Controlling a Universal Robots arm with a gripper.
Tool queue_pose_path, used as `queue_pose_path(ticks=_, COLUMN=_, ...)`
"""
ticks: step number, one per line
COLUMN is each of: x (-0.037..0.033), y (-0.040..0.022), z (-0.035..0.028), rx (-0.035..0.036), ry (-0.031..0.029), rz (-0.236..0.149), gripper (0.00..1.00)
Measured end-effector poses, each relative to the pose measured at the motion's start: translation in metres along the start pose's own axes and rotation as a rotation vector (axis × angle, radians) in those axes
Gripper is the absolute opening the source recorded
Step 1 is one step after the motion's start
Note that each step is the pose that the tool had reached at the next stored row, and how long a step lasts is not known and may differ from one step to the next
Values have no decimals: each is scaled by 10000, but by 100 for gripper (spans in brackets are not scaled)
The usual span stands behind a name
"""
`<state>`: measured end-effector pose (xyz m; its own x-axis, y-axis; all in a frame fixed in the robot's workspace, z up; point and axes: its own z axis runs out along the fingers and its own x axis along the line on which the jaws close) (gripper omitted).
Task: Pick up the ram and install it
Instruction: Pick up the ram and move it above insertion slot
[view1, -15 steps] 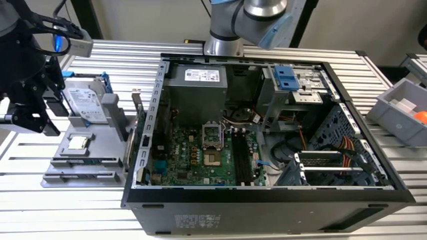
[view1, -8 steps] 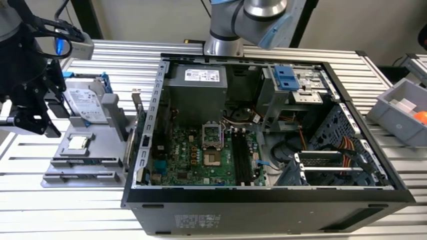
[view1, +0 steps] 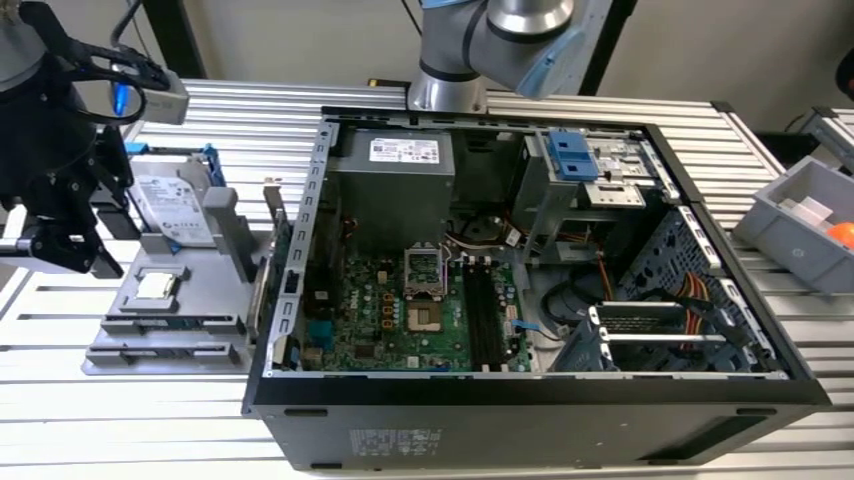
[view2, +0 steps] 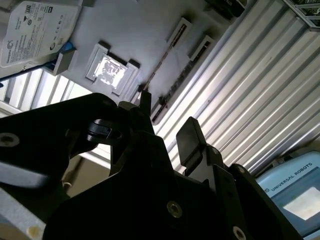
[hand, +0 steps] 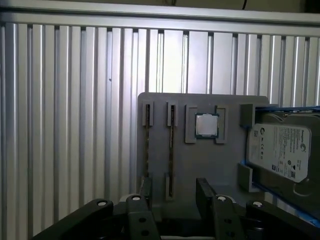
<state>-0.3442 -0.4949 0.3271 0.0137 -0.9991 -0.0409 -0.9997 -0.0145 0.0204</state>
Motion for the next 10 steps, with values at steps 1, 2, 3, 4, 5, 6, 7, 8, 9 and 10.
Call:
queue_pose_path(ticks=1, x=1, y=0, z=12, rx=0, ry=1, rz=0, gripper=100)
queue_pose_path(ticks=2, x=2, y=1, z=19, rx=0, ry=0, rz=2, gripper=100)
queue_pose_path(ticks=3, x=4, y=1, z=25, rx=-1, ry=1, rz=2, gripper=100)
queue_pose_path(ticks=4, x=8, y=1, z=31, rx=-1, ry=1, rz=1, gripper=100)
queue_pose_path(ticks=5, x=12, y=0, z=37, rx=-1, ry=2, rz=2, gripper=100)
queue_pose_path(ticks=6, x=17, y=0, z=44, rx=-1, ry=1, rz=2, gripper=100)
queue_pose_path(ticks=7, x=22, y=0, z=51, rx=-1, ry=1, rz=1, gripper=100)
queue_pose_path(ticks=8, x=26, y=0, z=57, rx=0, ry=0, rz=1, gripper=100)
queue_pose_path(ticks=9, x=31, y=-1, z=63, rx=0, ry=0, rz=1, gripper=100)
queue_pose_path(ticks=10, x=37, y=-1, z=68, rx=-2, ry=1, rz=0, gripper=100)
